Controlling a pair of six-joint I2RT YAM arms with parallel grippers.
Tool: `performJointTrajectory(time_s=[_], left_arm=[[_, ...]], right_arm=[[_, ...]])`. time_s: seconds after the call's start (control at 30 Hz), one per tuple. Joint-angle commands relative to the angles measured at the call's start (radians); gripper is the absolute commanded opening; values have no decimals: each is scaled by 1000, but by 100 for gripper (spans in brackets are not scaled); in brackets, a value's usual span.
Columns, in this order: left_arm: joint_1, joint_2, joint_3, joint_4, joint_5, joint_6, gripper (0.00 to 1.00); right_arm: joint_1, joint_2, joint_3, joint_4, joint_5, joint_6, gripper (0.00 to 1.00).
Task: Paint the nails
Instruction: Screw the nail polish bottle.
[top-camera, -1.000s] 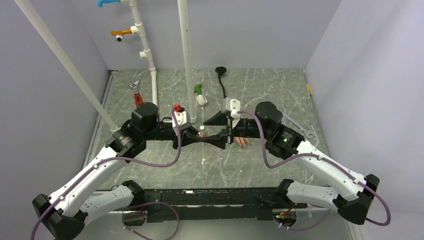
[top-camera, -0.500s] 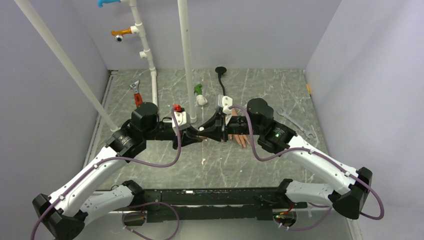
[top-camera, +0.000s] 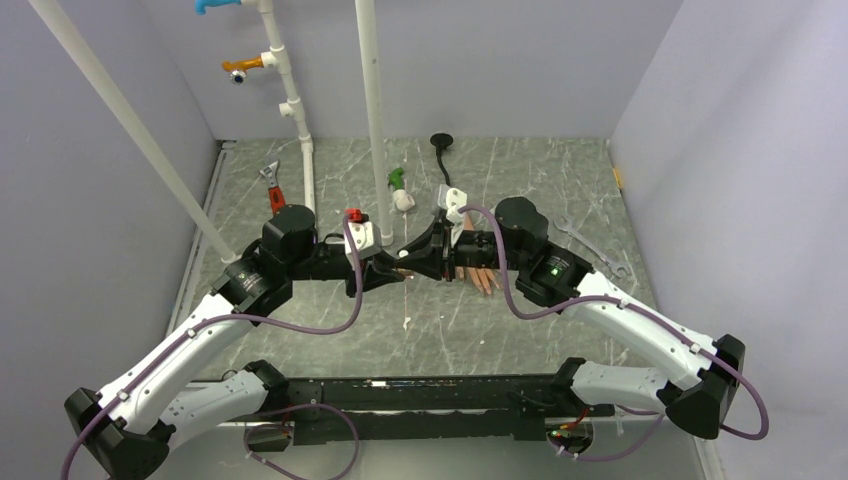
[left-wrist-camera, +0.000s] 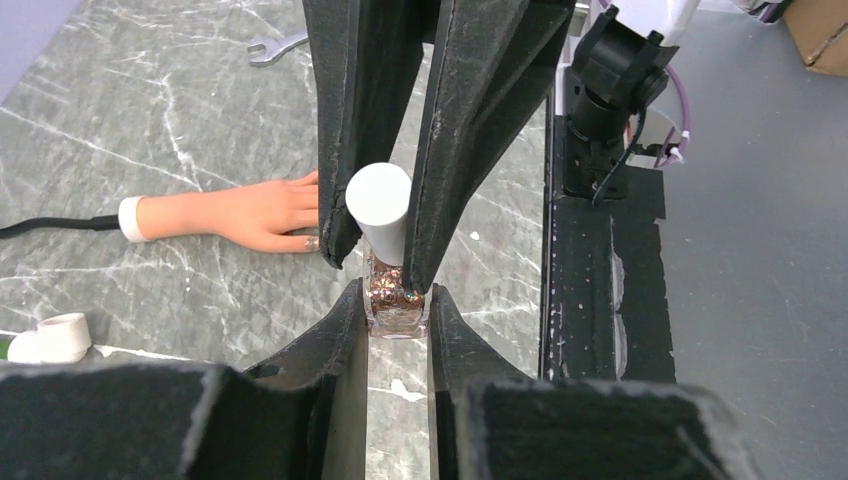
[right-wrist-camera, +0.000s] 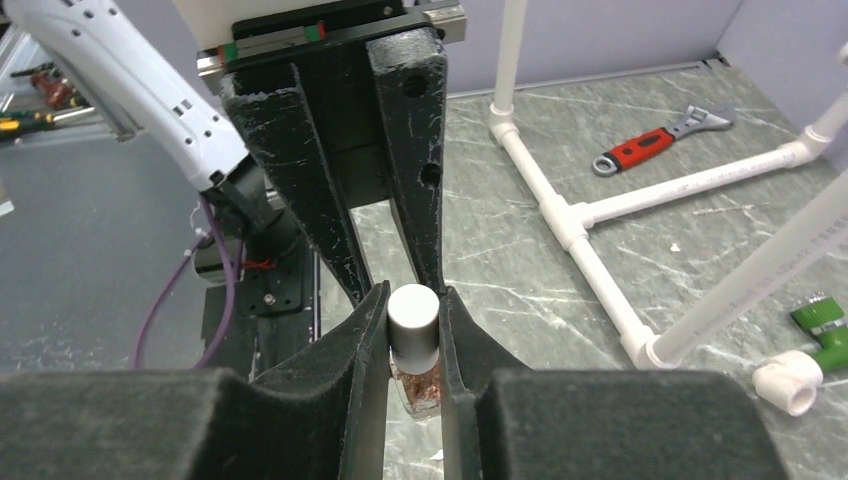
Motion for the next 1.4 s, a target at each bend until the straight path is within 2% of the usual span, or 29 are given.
performJointTrajectory(time_s=[0.0, 0.33, 0.47, 0.6, 0.63, 0.73, 0.77, 0.83, 0.9, 1.07, 1.2, 1.3, 1.37], left_arm=[[0, -19, 37, 31, -69, -16, 0], [0, -30, 23, 58, -169, -45, 0], [1, -40, 17, 69, -183, -50, 0], [1, -39, 17, 69, -187, -54, 0], [1, -38, 18, 70, -187, -54, 0], [0, -37, 20, 63, -182, -47, 0], [2, -35, 21, 59, -180, -44, 0], [1, -33, 23, 51, -173, -36, 0], [2, -30, 24, 49, -169, -33, 0], [1, -24, 30, 39, -130, -22, 0], [2, -16, 37, 24, -26, 1, 0], [2, -8, 41, 19, 31, 8, 0], [1, -1, 44, 12, 55, 14, 0]], right_arm=[[16, -42, -19, 79, 124, 64, 0], [134, -100, -144, 227, 446, 130, 0], [159, -122, -188, 290, 524, 155, 0], [187, -113, -189, 301, 533, 140, 0], [190, -113, -187, 298, 532, 134, 9], [191, -124, -186, 289, 517, 110, 56], [191, -132, -186, 285, 517, 94, 69], [191, -148, -183, 273, 514, 68, 82], [190, -162, -161, 241, 513, 42, 87], [162, -188, -129, 166, 388, -54, 88], [62, -193, -85, 73, 205, -97, 77], [-41, -199, -70, 58, 20, -74, 72], [-73, -194, -58, 57, -42, -63, 70]])
